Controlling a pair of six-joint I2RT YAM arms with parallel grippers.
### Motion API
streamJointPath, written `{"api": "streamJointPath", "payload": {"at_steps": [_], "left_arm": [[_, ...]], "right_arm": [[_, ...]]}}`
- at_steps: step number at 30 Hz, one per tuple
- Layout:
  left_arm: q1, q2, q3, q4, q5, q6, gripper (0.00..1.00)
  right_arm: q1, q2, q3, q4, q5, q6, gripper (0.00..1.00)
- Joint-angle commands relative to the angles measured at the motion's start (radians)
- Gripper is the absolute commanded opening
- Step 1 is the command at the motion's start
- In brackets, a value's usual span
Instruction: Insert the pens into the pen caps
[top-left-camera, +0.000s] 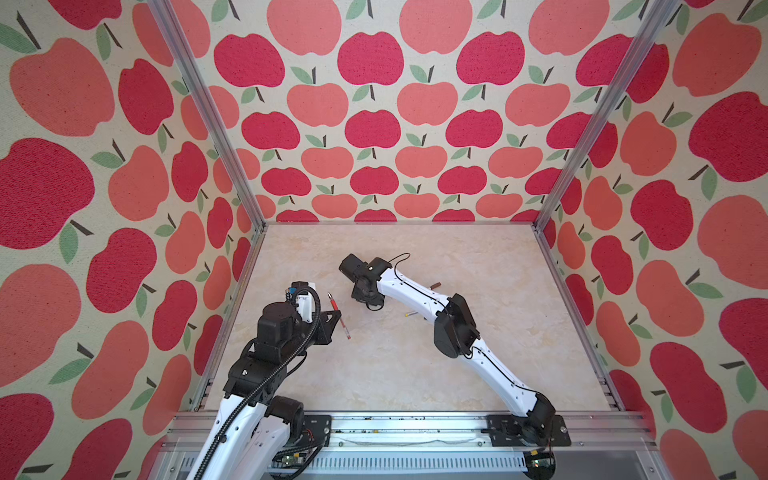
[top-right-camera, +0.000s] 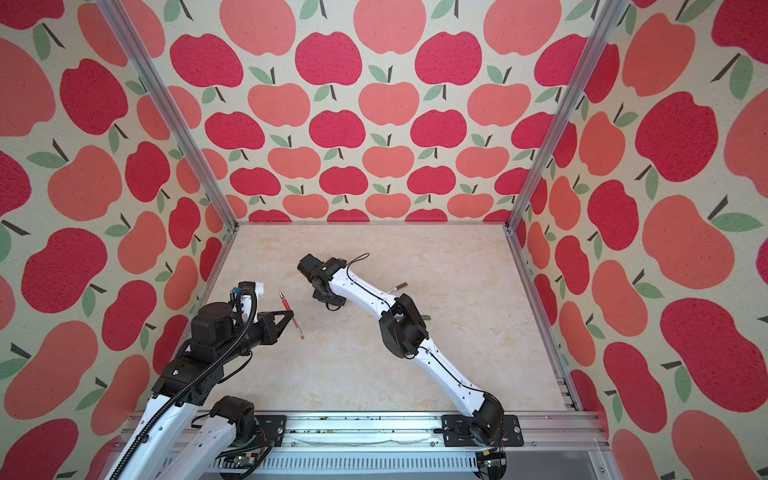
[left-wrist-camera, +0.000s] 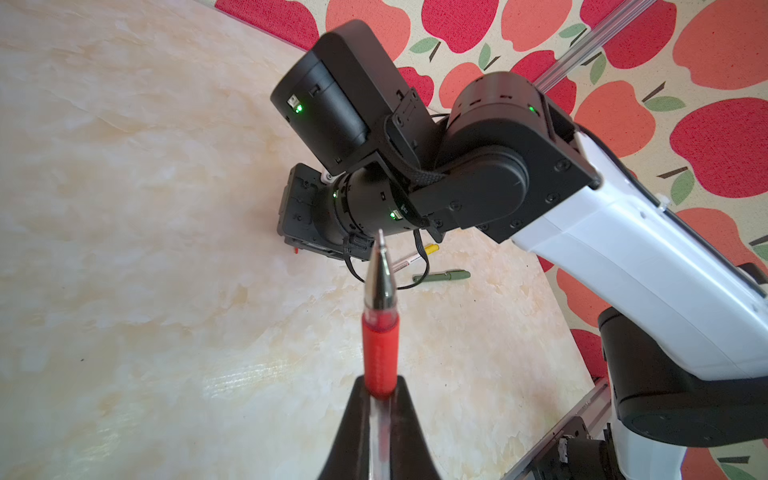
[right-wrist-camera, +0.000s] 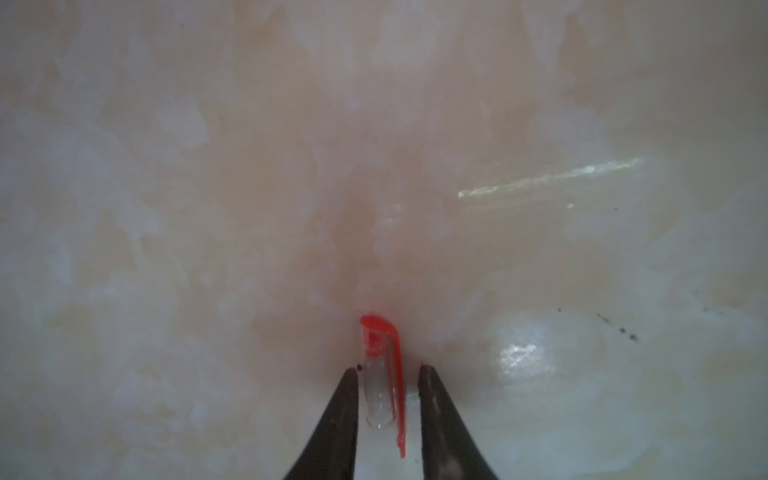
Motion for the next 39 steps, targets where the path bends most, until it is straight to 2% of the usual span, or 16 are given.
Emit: {"api": "streamJointPath", "payload": {"at_steps": [1,6,11,15,18,21,23,27,30,33,35,39], "left_arm": [[0.007,-0.016,0.003,0.012,-0.004,0.023,0.0],[0.009,-0.023,-0.005,0.019,-0.002,0.015,0.0],[0.009,-0.019,-0.003,0.019,0.003,0.015,0.0],[0.009,-0.003,-0.006,0.036,0.025,0.011,0.0],[0.008,0.014,-0.017,0.07,0.056,0.004,0.0],[0.009,0.052,-0.026,0.122,0.111,-0.005,0.0],[0.007,0.083,-0.029,0.155,0.141,-0.011,0.0],[0.006,0.135,-0.039,0.225,0.178,-0.019,0.0],[-0.003,0.19,-0.037,0.283,0.223,-0.024,0.0],[-0.035,0.257,-0.026,0.341,0.251,-0.032,0.0],[-0.07,0.305,-0.012,0.388,0.264,-0.039,0.0],[-0.131,0.388,0.008,0.502,0.292,-0.069,0.0]], "right_arm": [[0.006,0.052,-0.007,-0.073,0.01,-0.034,0.24],[0.004,0.038,-0.04,-0.038,0.011,-0.057,0.14],[0.004,-0.008,-0.081,0.037,0.031,-0.136,0.11],[0.001,-0.122,-0.214,0.177,0.049,-0.237,0.11],[-0.01,-0.277,-0.41,0.383,0.027,-0.336,0.11],[-0.037,-0.465,-0.688,0.679,-0.043,-0.418,0.11],[-0.068,-0.576,-0.823,0.797,-0.086,-0.432,0.11],[-0.13,-0.699,-0.918,0.82,-0.167,-0.43,0.12],[-0.185,-0.796,-1.028,0.919,-0.281,-0.398,0.12],[-0.246,-0.871,-1.129,1.057,-0.445,-0.325,0.14],[-0.275,-0.905,-1.169,1.128,-0.549,-0.287,0.14],[-0.293,-0.945,-1.199,1.183,-0.669,-0.282,0.16]]}}
